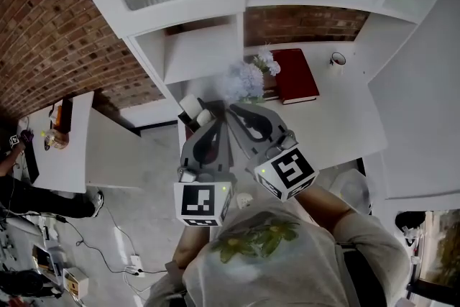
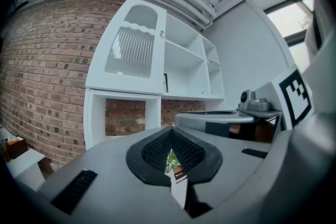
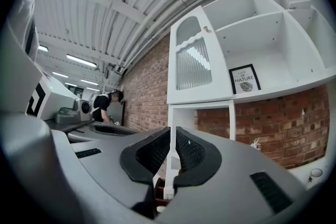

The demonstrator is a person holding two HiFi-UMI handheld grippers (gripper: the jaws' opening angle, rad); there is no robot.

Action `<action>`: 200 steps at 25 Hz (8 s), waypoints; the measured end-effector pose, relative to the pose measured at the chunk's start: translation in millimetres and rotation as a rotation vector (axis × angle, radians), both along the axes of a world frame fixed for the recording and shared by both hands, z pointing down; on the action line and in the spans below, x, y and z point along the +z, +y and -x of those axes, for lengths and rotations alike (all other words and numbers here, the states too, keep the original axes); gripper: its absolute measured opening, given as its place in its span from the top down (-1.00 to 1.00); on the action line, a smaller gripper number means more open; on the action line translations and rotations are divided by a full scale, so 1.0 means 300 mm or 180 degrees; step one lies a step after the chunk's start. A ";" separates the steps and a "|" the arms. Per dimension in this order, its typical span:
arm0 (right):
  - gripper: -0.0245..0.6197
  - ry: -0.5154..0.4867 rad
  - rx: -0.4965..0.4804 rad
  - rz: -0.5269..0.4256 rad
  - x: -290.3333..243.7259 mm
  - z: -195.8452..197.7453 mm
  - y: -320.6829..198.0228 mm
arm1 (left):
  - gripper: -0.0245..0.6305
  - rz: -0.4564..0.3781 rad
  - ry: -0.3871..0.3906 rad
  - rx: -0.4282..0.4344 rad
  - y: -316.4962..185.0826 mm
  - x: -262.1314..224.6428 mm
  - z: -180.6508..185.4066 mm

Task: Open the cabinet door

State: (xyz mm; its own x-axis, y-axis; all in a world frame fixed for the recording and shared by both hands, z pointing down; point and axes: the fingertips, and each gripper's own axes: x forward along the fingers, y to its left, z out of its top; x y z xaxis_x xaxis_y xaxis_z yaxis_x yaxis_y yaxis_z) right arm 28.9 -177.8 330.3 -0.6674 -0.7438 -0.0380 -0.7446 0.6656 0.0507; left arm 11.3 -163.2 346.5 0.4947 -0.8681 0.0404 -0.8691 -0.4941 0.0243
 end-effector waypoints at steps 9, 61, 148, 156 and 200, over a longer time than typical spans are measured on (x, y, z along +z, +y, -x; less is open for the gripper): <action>0.85 0.0101 0.0050 -0.0212 -0.103 -0.097 -0.227 | 0.90 -0.0018 -0.0048 -0.0018 -0.053 0.016 0.014; 0.59 -0.0360 -0.0311 -0.0136 -0.247 -0.201 -0.638 | 0.90 0.0386 -0.0277 0.0025 -0.142 0.162 0.085; 0.70 -0.0290 -0.0070 -0.0369 -0.260 -0.082 -0.153 | 0.90 0.0328 -0.0160 0.0139 0.054 0.130 0.009; 0.70 -0.0317 -0.0117 -0.0370 -0.259 -0.066 -0.128 | 0.90 0.0322 -0.0167 0.0105 0.050 0.130 0.021; 0.71 -0.0274 -0.0256 -0.0479 -0.262 0.039 0.024 | 0.90 0.0294 -0.0227 -0.0271 0.130 0.133 0.188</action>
